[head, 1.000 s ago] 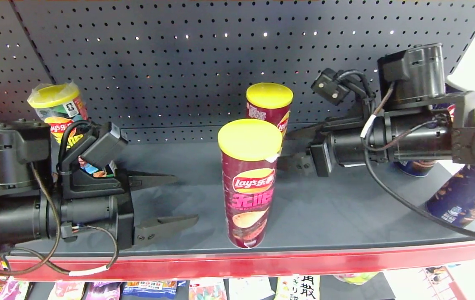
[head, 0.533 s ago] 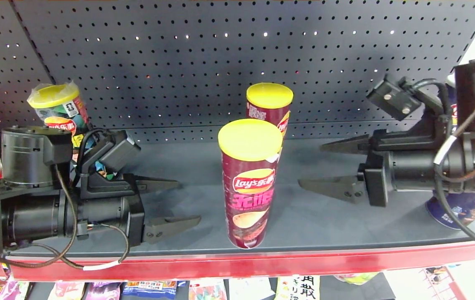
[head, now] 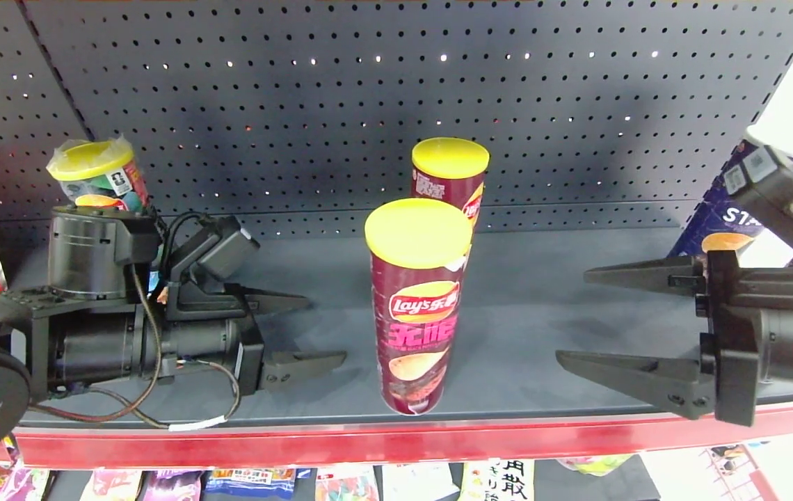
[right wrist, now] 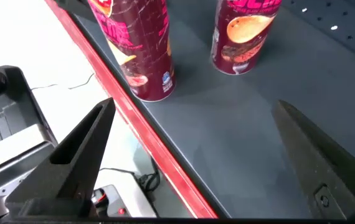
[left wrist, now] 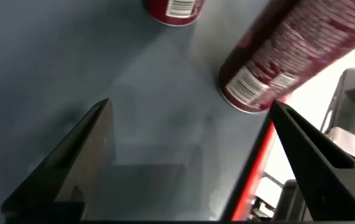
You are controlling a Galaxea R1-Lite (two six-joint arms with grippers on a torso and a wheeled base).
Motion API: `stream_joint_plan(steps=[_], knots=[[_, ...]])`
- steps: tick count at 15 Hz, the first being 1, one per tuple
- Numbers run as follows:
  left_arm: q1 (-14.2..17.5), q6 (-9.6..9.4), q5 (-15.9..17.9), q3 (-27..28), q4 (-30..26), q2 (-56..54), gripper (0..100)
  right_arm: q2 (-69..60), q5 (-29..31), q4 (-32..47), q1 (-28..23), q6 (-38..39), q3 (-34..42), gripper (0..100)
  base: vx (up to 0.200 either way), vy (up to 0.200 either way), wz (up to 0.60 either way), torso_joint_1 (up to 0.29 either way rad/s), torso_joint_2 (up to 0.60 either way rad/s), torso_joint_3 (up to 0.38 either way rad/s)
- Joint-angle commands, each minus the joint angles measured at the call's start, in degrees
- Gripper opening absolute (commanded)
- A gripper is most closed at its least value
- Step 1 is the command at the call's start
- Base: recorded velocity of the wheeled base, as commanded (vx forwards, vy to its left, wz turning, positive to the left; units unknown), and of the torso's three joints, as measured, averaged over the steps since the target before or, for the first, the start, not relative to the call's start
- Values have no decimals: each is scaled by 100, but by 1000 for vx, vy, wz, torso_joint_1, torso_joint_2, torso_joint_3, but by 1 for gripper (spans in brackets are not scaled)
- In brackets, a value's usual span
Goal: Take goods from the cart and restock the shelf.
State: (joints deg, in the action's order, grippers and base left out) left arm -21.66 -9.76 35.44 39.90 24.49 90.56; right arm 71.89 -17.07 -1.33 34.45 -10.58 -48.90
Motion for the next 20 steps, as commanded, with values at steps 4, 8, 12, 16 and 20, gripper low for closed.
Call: stream_joint_plan(steps=[4, 8, 12, 16, 20], knots=[[-260, 1, -19, 264, 3, 322, 100, -105, 28, 1, -9, 12, -23, 100, 0, 0, 0, 0, 0, 0], [-312, -8, -19, 273, -6, 365, 100, -105, 28, -8, -17, 12, -41, 100, 0, 0, 0, 0, 0, 0], [-391, -8, -19, 457, -6, 524, 100, -70, 28, -8, -17, 21, -85, 100, 0, 0, 0, 0, 0, 0], [-453, -8, -55, 536, -6, 638, 100, -78, 28, -8, -26, 21, -85, 100, 0, 0, 0, 0, 0, 0], [-488, -8, -55, 554, -6, 647, 100, -61, 28, -17, -26, 21, -85, 100, 0, 0, 0, 0, 0, 0]])
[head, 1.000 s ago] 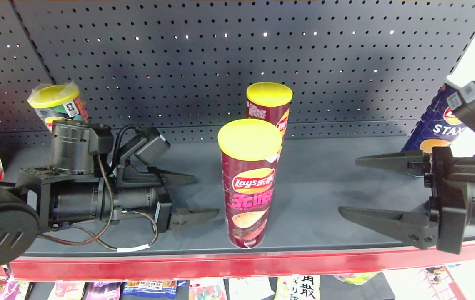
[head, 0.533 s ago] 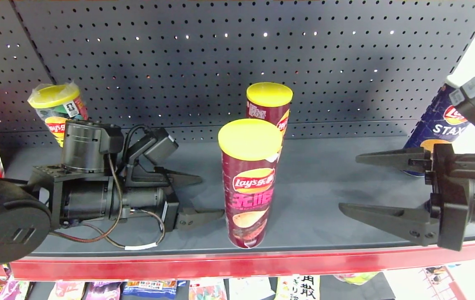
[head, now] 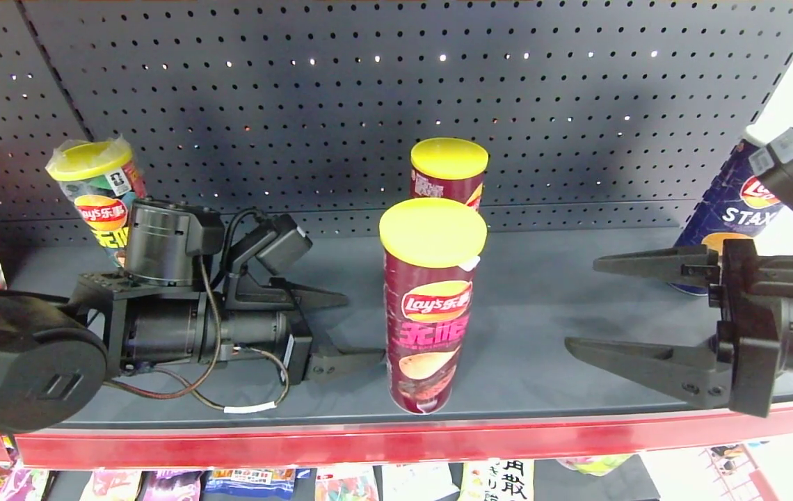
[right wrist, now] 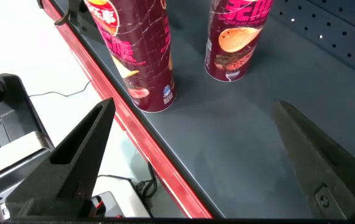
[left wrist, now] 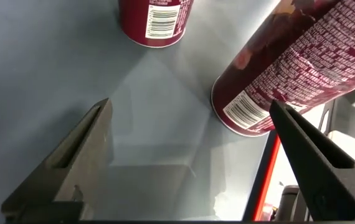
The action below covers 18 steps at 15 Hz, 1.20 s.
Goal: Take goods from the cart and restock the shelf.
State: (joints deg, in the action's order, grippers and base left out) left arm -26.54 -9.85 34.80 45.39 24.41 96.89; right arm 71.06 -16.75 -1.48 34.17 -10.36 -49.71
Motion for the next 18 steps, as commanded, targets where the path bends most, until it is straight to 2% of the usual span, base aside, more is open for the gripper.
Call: stream_joint_plan(steps=[1, 6, 9, 11, 13, 16, 17, 18], knots=[[0, 1, 0, 5, 3, 14, 100, 31, -4, -2, 2, -1, -3, 100, 0, 0, 0, 0, 0, 0], [-53, 1, 0, 32, 3, 58, 100, 40, -4, -2, 2, -1, -12, 100, 0, 0, 0, 0, 0, 0], [-36, 9, -132, 32, 12, 5, 100, 4, -4, -2, -7, -1, 23, 100, 0, 0, 0, 0, 0, 0], [149, 9, -281, 14, 12, -171, 100, -75, 5, -2, -7, 34, 67, 100, 0, 0, 0, 0, 0, 0], [386, 18, -395, -197, -41, -838, 100, -523, 181, 16, -7, 34, 366, 100, 0, 0, 0, 0, 0, 0], [395, 1, -1477, -715, -419, -2051, 100, -1525, 401, 60, -16, 61, 1122, 100, 0, 0, 0, 0, 0, 0], [351, -26, -1749, -1005, -551, -2526, 100, -1956, 743, 68, -121, 105, 1429, 100, 0, 0, 0, 0, 0, 0], [298, -114, -1872, -1243, -771, -3027, 100, -2316, 1112, 77, -200, 175, 1640, 100, 0, 0, 0, 0, 0, 0]])
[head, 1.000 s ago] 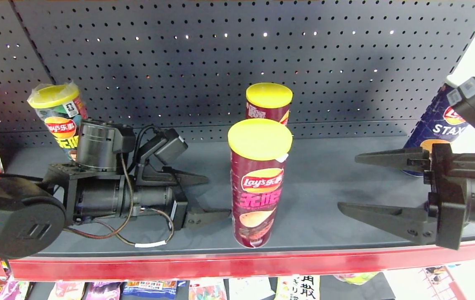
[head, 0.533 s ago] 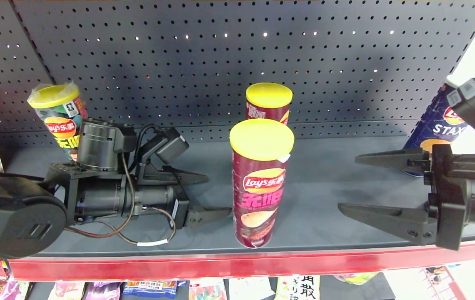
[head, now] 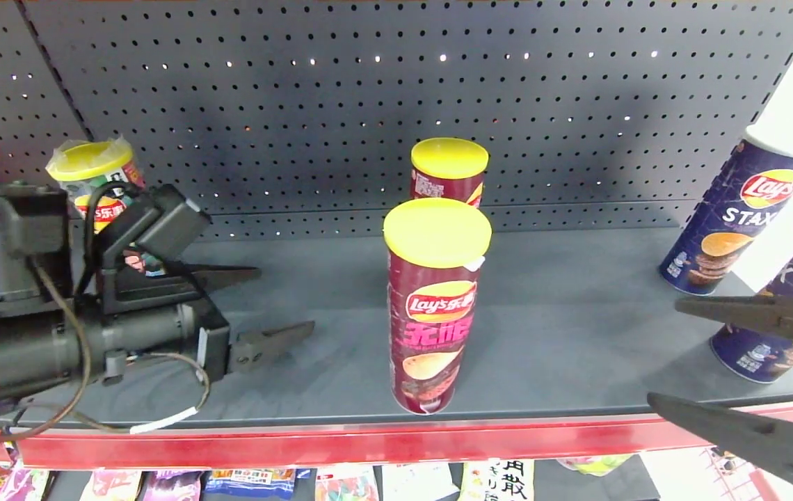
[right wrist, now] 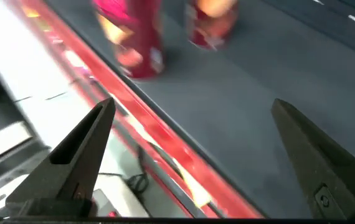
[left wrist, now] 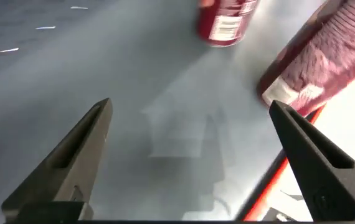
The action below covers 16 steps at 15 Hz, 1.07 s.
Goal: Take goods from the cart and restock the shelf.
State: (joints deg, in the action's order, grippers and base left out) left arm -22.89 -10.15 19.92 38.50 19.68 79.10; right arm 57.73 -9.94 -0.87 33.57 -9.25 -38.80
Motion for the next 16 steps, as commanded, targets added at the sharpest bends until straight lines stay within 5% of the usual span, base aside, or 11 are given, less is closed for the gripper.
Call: stream_joint_plan(steps=[1, 4, 6, 11, 16], knots=[[-57, -110, -542, -809, -614, -1767, 100, -1309, 914, 51, -281, 143, 620, 100, 0, 0, 0, 0, 0, 0], [31, -22, -2177, -1169, -737, -2532, 100, -1581, 1389, 87, -1485, 398, 611, 100, 0, 0, 0, 0, 0, 0], [110, -153, -2247, -1011, -737, -2567, 100, -1669, 1371, 78, -1969, 398, 839, 100, 0, 0, 0, 0, 0, 0], [250, -593, -2308, -1319, -746, -2918, 100, -1818, 1407, 104, -2004, 416, 971, 100, 0, 0, 0, 0, 0, 0], [259, -602, -2335, -1442, -746, -3068, 100, -1836, 1398, 113, -2013, 380, 989, 100, -120, 0, 0, 2, 0, 2]])
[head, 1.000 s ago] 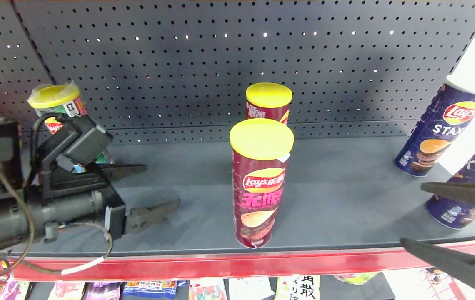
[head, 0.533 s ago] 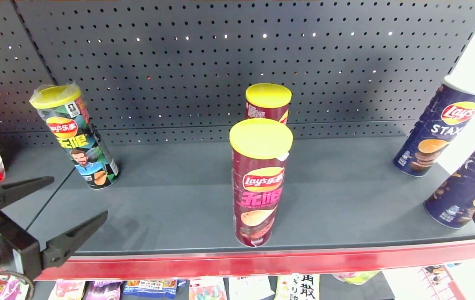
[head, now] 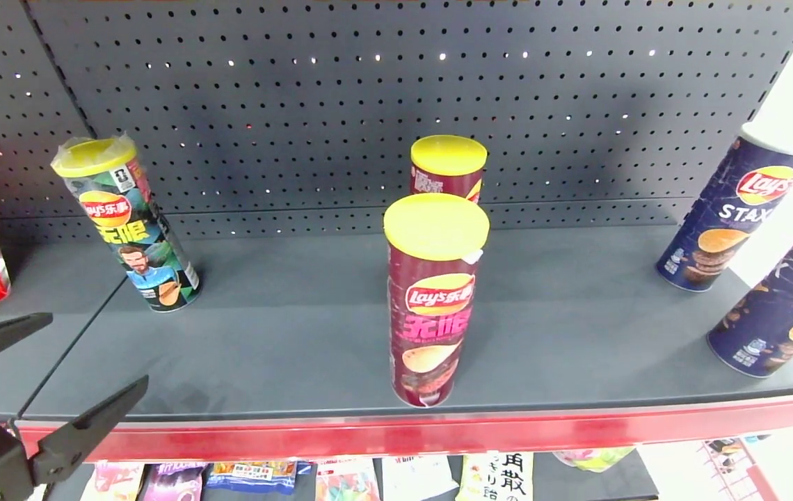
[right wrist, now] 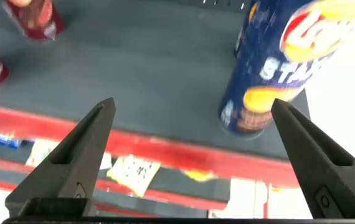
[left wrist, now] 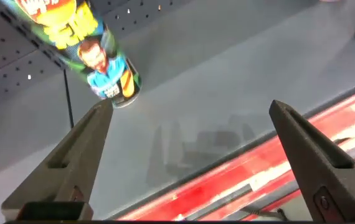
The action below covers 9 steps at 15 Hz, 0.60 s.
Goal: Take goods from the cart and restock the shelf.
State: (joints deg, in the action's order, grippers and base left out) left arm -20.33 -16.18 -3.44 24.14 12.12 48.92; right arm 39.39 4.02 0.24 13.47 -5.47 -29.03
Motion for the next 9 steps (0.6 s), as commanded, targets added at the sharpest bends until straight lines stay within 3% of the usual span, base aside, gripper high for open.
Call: stream_joint_plan(steps=[1, 6, 9], knots=[[3, 9, 1, -14, 19, -49, 100, -1, 2, -7, -2, -6, 2, 100, -200, 0, 0, 17, 2, -2], [12, 9, -8, -208, 10, -322, 100, -230, 20, 2, -2, -147, 222, 100, -200, 0, 0, -3, 1, 3], [12, -8, 19, -278, 19, -392, 100, -291, 20, 2, -2, -217, 301, 100, 0, 0, 0, 0, 0, 0]])
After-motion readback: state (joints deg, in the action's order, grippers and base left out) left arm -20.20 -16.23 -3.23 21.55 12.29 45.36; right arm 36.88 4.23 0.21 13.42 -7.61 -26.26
